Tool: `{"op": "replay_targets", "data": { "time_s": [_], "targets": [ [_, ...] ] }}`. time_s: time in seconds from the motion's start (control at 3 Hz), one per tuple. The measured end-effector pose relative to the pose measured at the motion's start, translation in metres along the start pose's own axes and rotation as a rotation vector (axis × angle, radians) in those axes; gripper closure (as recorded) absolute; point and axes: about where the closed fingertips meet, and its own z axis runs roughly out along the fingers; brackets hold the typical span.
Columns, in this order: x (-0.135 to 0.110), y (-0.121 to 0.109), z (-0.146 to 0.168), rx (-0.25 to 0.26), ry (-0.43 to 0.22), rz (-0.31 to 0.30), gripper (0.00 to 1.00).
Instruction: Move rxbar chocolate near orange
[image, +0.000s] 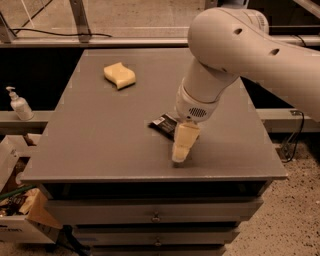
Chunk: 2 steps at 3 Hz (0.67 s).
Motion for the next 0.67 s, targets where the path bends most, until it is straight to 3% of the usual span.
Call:
{"op": "replay_targets", "data": {
  "time_s": [0.67],
  "targets": [
    [0.001,-0.0022,0.0052,-0.008,-0.002,0.008,0.64]
  ]
}}
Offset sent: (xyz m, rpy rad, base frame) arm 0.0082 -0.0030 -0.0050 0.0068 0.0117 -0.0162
